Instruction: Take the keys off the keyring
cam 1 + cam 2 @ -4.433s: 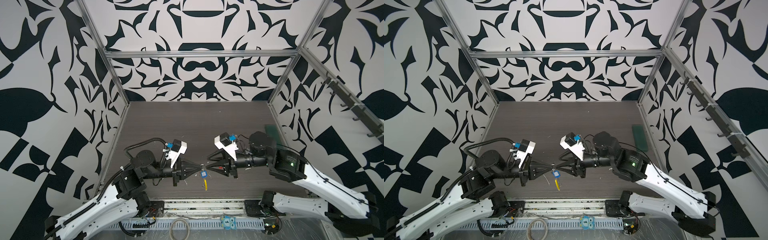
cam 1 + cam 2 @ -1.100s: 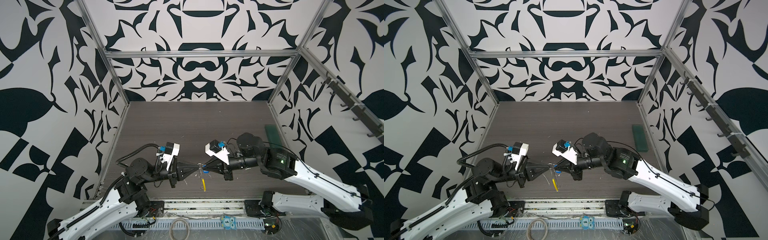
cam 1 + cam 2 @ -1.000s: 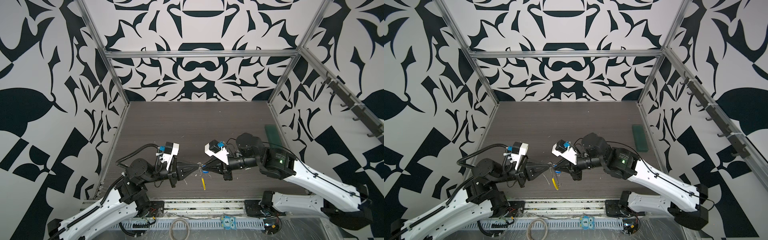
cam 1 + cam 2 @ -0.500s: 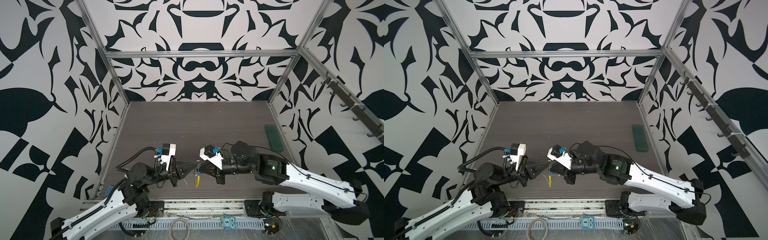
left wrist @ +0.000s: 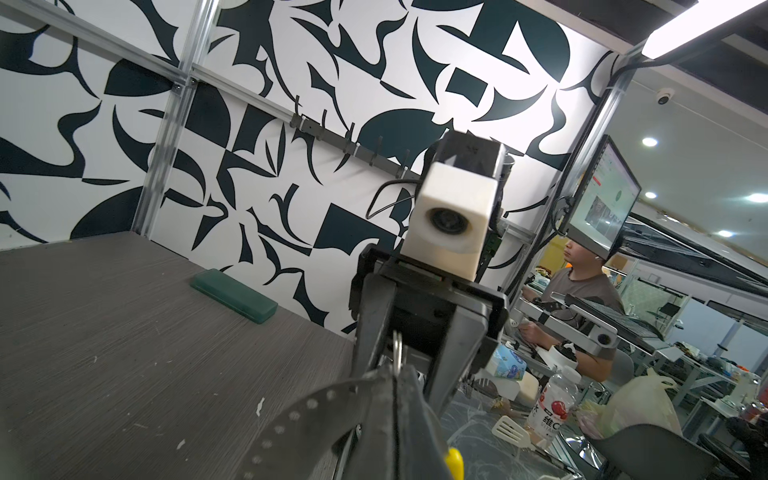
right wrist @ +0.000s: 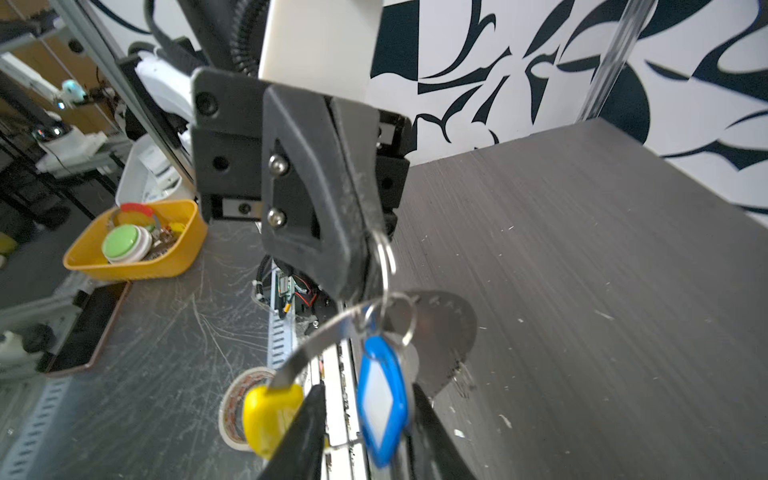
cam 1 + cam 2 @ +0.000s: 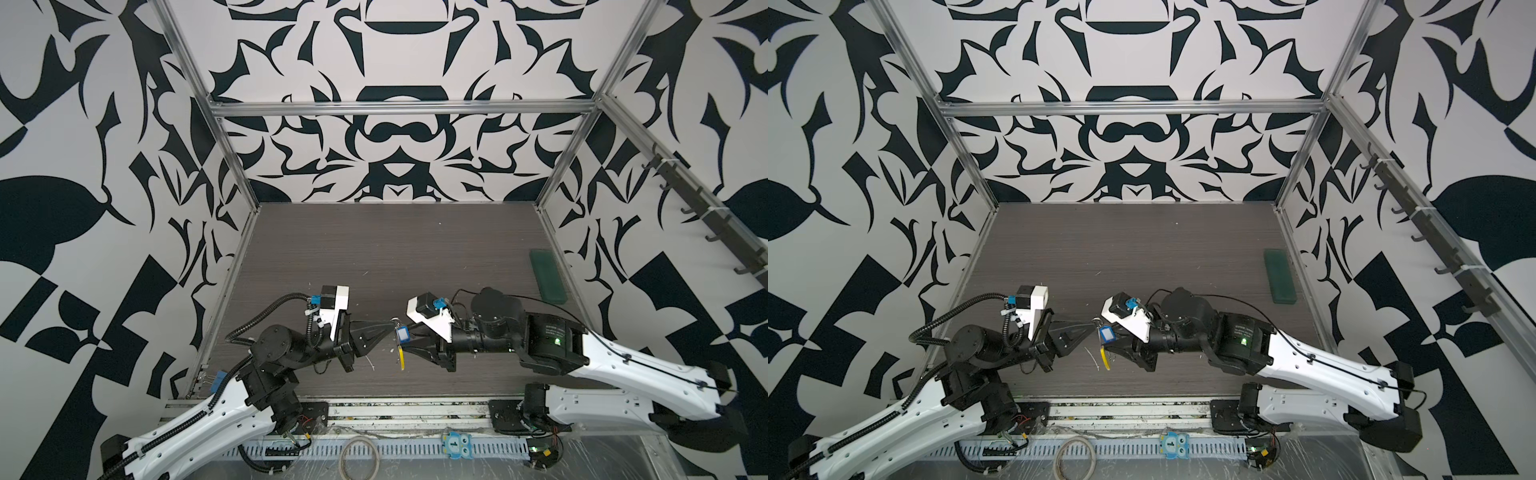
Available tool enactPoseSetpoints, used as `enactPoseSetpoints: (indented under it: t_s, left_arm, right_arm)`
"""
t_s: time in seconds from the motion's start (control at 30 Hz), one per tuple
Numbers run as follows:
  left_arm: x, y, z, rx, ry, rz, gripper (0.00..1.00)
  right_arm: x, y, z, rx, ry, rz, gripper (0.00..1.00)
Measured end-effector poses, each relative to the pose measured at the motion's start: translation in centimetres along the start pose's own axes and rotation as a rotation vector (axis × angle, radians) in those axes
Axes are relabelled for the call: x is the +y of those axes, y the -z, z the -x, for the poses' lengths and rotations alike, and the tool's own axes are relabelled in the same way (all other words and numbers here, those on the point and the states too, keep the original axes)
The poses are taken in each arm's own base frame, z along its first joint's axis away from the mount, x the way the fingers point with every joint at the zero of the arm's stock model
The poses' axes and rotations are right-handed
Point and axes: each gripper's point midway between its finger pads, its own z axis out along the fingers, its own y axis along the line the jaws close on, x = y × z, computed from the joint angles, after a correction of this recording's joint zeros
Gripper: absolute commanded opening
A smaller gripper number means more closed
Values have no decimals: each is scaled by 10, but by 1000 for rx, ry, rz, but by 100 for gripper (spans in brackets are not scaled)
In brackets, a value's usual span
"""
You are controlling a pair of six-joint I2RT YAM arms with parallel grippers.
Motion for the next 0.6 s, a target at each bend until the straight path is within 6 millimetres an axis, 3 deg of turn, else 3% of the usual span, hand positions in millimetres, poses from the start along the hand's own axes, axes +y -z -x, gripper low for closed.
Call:
enactPoseSetpoints:
  t_s: [0.27,0.37,0.6]
  left_arm:
    - [-2,1,2,-6,-4,-4,0]
    - [-2,1,2,-9,-6,-6,0]
    - [-6,3,6,-24,-13,-15,0]
  right_arm:
    - [8,34,44,-213,1,2,45]
    - [4,32,54,-272,-16,-13,45]
    - [1,14,53,-300,-66,7,45]
